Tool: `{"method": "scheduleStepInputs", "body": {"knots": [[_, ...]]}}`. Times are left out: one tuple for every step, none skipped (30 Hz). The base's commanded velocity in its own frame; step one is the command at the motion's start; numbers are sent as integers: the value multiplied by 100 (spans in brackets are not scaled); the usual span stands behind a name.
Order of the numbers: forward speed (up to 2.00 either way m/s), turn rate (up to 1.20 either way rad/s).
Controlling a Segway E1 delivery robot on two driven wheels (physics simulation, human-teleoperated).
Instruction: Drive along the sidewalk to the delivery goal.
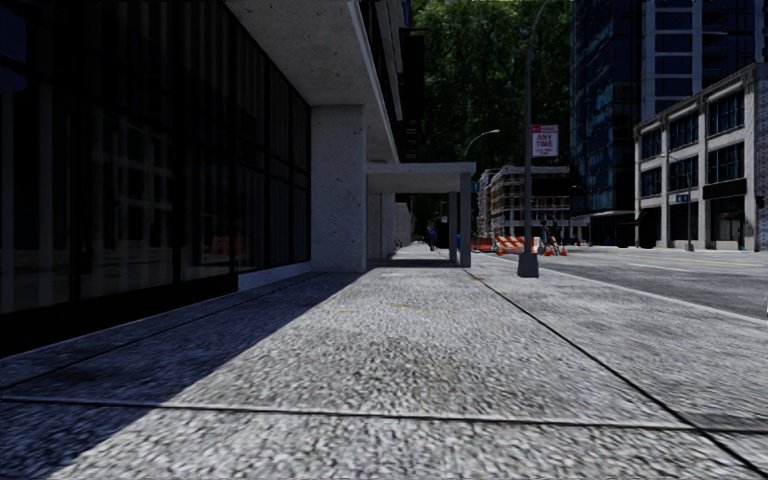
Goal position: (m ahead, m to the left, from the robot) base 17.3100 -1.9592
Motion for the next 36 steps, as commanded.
{"method": "scheduleStepInputs", "body": {"knots": [[200,-70],[200,-58],[200,-11],[200,0],[200,0],[200,0],[200,0],[200,0],[200,0],[200,0],[200,0],[200,0],[200,0],[200,0],[200,0],[200,0],[200,0],[200,0],[200,0],[200,0],[200,0],[200,0],[200,0],[200,0],[200,0],[200,0],[200,0],[200,0],[200,0],[200,0],[200,0],[200,0],[200,0],[200,0],[200,0],[200,0]]}}
